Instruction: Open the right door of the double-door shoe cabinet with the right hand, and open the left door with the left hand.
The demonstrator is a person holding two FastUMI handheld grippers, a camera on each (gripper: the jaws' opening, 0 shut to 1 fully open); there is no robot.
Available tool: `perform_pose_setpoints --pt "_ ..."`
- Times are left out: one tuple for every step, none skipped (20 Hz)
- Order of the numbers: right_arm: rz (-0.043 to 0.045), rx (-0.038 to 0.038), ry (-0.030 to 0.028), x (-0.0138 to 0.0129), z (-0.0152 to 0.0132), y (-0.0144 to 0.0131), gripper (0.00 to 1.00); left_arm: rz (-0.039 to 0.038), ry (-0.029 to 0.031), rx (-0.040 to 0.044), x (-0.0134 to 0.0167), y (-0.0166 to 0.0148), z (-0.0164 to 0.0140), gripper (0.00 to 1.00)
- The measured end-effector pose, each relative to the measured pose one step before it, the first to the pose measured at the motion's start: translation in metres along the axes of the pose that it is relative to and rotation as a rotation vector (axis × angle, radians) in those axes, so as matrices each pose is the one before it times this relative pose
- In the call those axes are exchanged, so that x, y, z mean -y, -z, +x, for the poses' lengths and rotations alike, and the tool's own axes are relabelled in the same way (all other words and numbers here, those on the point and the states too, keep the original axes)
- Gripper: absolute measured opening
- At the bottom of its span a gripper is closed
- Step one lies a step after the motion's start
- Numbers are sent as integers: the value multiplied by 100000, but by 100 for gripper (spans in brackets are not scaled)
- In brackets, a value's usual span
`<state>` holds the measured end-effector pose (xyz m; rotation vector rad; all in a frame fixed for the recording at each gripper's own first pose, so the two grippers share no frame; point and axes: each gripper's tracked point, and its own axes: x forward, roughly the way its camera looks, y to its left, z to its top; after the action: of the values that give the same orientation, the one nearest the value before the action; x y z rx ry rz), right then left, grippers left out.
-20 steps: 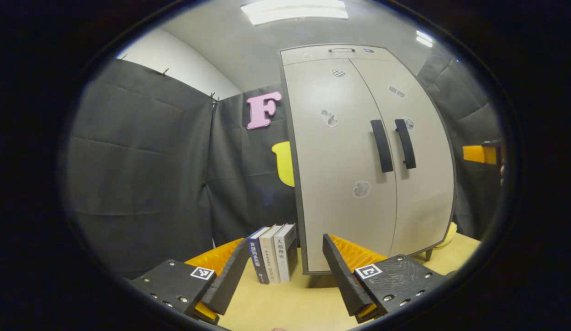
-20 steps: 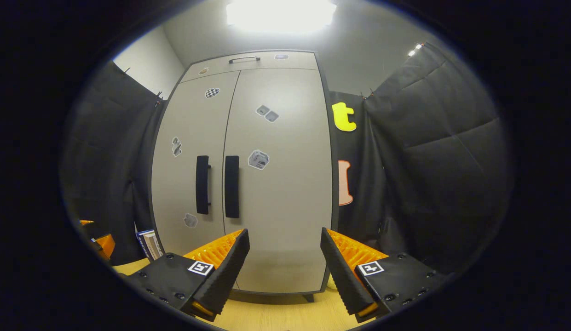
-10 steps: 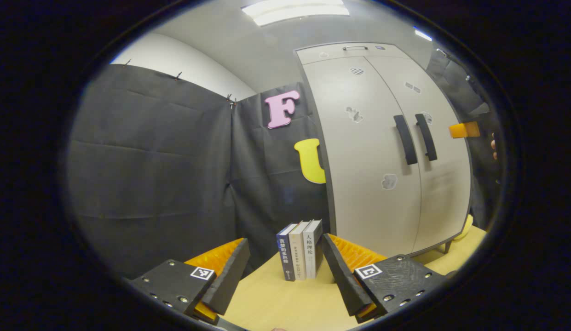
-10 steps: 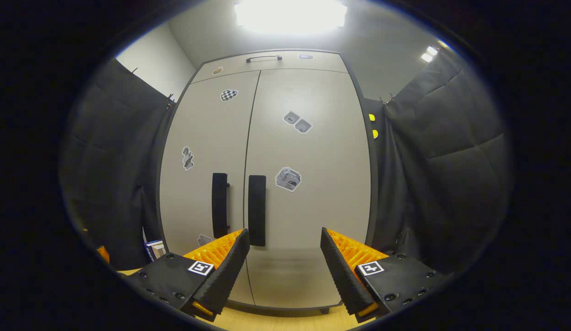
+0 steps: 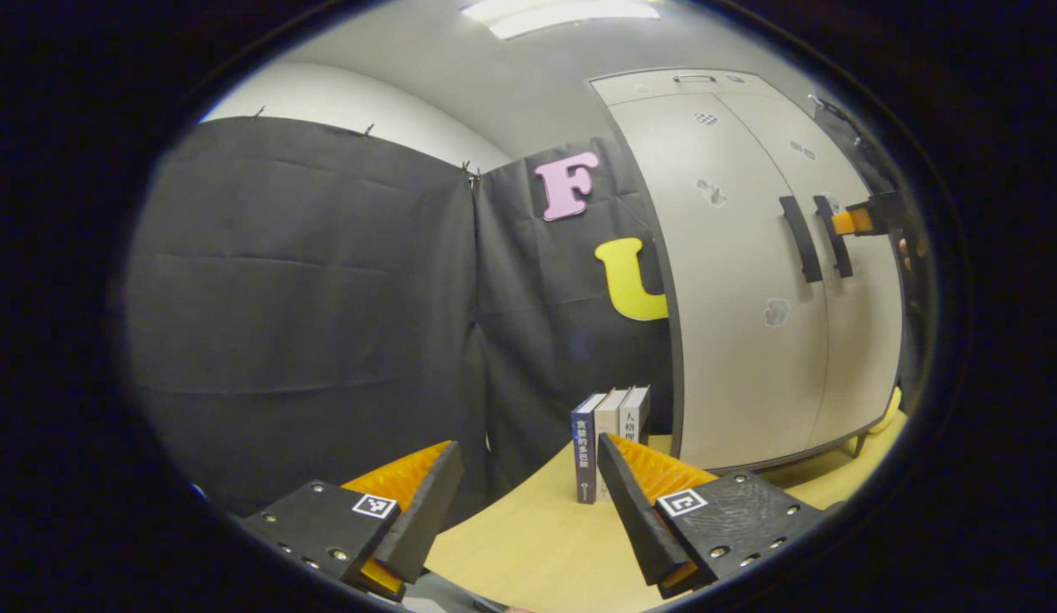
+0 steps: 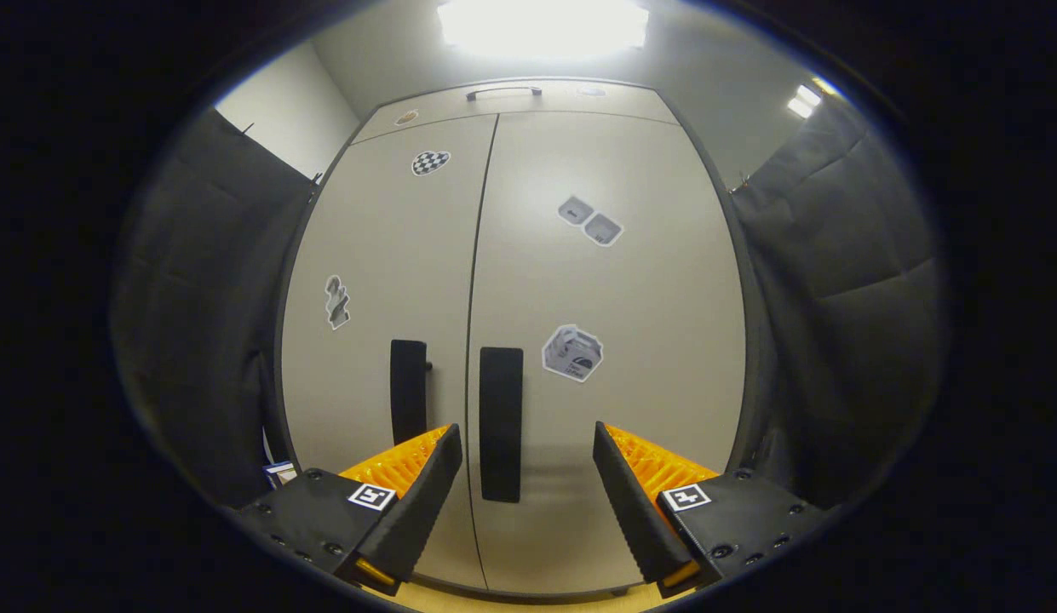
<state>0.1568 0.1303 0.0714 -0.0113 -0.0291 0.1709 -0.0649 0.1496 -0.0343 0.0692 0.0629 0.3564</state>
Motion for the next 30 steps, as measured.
perform_pose_setpoints --pt "1697 -858 -329 -246 573 243 98 20 -739 -422 -410 63 -143 95" --pt "1767 -444 -626 -291 422 66 98 24 -656 -367 -291 204 81 94" --pt "1618 -590 146 -83 256 13 98 67 -582 -201 -303 68 -22 94" --pt "1078 -495 48 -167 636 129 90 110 -484 -97 -207 105 19 94" --pt "-47 -366 309 -62 465 34 88 81 -530 -184 -329 -10 56 94" --pt "224 -162 -902 -148 386 32 87 27 -385 -354 -119 219 69 94" --pt "287 -573 26 -164 317 87 80 -15 -323 -227 -208 56 38 94" --pt "-272 -832 404 40 513 97 65 43 -359 -1 -287 35 36 94" --pt "-418 -1644 -139 -167 66 272 68 -43 -308 105 -250 -94 58 95" --pt "-342 -1866 -657 -225 451 328 66 -95 -166 -41 -127 8 -112 94" --pt "-343 -2664 -964 -346 303 481 63 -96 84 -139 -37 62 90 94" --pt "-728 -3435 518 -66 181 641 63 -34 106 -125 -97 32 6 94" --pt "-500 722 3007 612 429 -48 63 -74 -54 138 -121 -71 -11 94" --pt "-358 -709 -137 -77 -109 16 35 -272 -6 176 -112 64 63 94" --pt "-1154 -411 -381 19 -23 -5 31 -428 239 -56 -61 -53 12 94" --pt "936 -1740 -110 58 124 89 31 -474 458 -148 79 92 -69 94" --pt "502 -484 -407 -111 74 184 25 -225 499 -96 -1 -2 -10 94" --pt "-1178 -254 -1066 74 153 -25 15 -1 296 144 182 16 117 94" --pt "-928 -560 -1538 -11 -537 -145 9 -40 432 221 -10 -119 45 95" --pt "896 -843 -1867 -5 -161 75 9 -134 698 243 228 13 16 94" --pt "1996 -560 -1640 -18 -290 16 9 -123 845 364 205 -182 -5 94" --pt "841 -863 -1692 -35 -323 1 9 -97 749 483 114 -196 -80 94" --pt "-80 79 -898 27 -429 4 9 -154 966 505 297 -230 96 94" --pt "-367 -99 -376 -95 -548 -11 9 -9 1131 293 410 -126 124 94" --pt "-568 -105 -248 -7 -349 5 9 117 1050 299 440 -133 178 94" --pt "-577 -296 -629 23 -416 -2 9 63 1076 453 304 -73 122 94" --pt "-92 -583 -1437 17 -911 152 9 -91 1143 502 473 -193 139 94" --pt "747 -383 -1833 130 -860 55 9 -159 1337 661 511 -175 -73 94" --pt "858 -646 -1683 179 -612 23 9 -89 1325 299 536 -200 9 94" --pt "439 -537 -1189 73 -520 56 9 37 1435 -39 542 160 140 95"
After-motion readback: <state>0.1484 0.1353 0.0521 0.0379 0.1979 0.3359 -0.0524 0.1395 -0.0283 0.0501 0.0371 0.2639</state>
